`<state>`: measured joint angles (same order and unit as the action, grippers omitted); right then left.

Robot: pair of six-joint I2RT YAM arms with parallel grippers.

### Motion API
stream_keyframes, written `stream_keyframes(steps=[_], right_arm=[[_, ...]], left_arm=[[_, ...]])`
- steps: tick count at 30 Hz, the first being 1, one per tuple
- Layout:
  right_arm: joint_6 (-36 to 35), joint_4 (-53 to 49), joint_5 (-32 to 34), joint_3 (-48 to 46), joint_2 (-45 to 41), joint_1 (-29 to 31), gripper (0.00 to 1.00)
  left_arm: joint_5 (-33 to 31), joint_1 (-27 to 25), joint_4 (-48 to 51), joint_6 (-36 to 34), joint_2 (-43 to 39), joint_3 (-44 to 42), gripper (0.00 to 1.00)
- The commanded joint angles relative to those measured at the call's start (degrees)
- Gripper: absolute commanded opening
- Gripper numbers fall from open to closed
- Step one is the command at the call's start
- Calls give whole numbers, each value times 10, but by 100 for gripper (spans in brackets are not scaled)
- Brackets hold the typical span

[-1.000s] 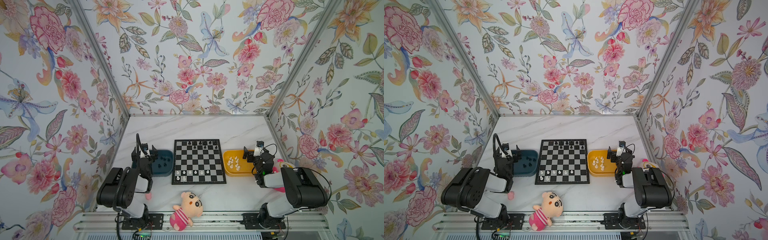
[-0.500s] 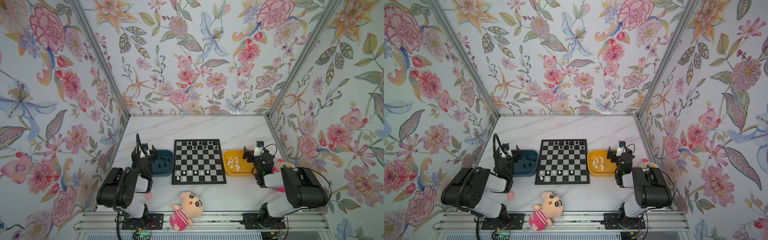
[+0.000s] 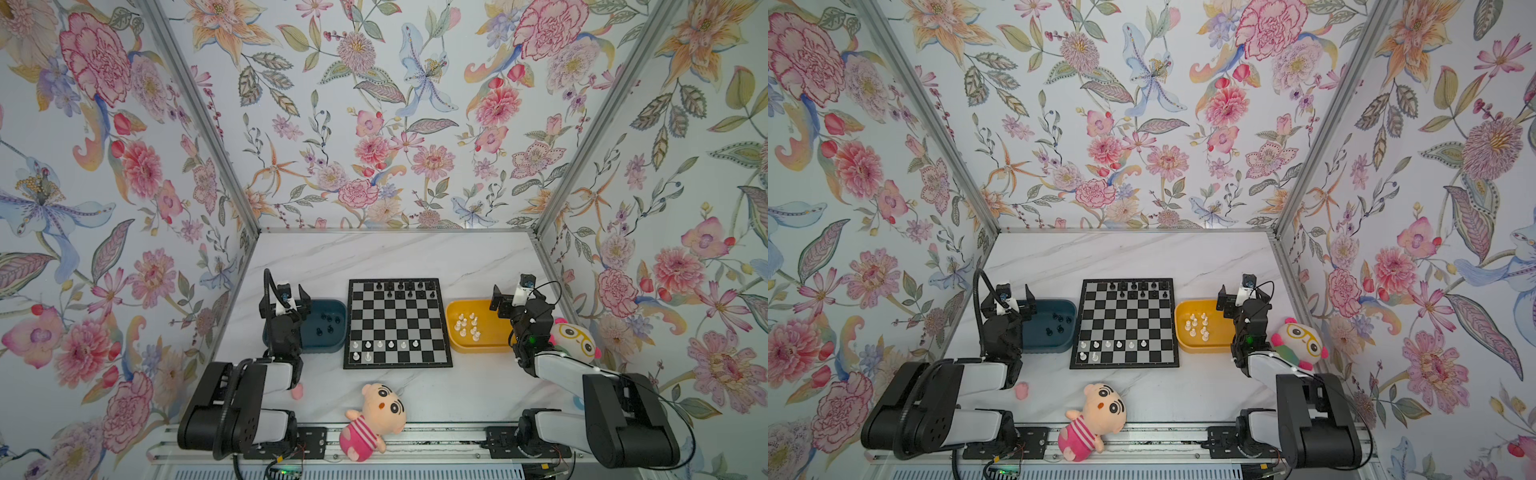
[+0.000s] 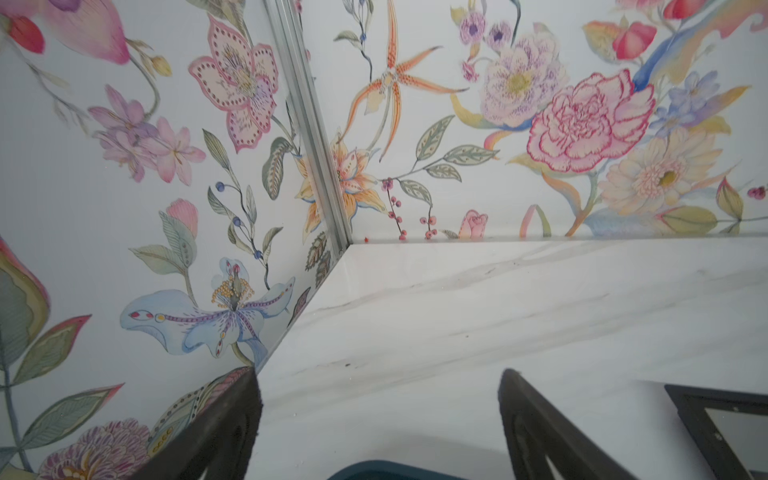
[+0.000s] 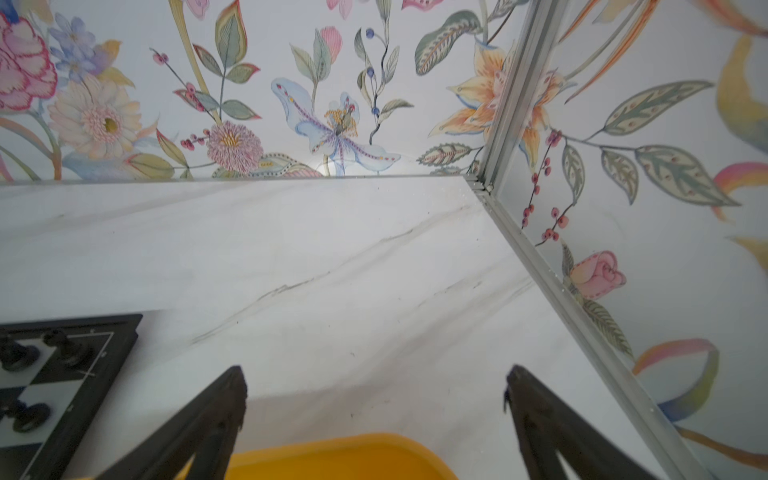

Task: Set up the chess pieces on the board
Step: 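Raise both arms from rest and move the right gripper over the yellow tray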

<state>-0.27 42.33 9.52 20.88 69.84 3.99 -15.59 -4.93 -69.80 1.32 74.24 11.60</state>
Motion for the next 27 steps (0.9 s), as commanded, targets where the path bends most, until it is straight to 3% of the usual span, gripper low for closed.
stream_keyframes(steps=[1, 6, 12, 19, 27], right_arm=[[37, -176, 39, 29, -70, 16, 97], [58, -324, 45, 68, -158, 42, 96], [61, -477, 27, 138, -189, 77, 93], [86, -639, -14, 256, -104, 106, 85], [93, -804, -55, 407, 24, 112, 75]], left_arm=[[10, -3, 102, 16, -69, 28, 89], [72, -7, 225, 47, -125, 83, 87], [153, -14, 313, 104, -114, 150, 86], [178, -37, 420, 115, -64, 245, 83], [114, -83, 467, 79, -44, 302, 82]])
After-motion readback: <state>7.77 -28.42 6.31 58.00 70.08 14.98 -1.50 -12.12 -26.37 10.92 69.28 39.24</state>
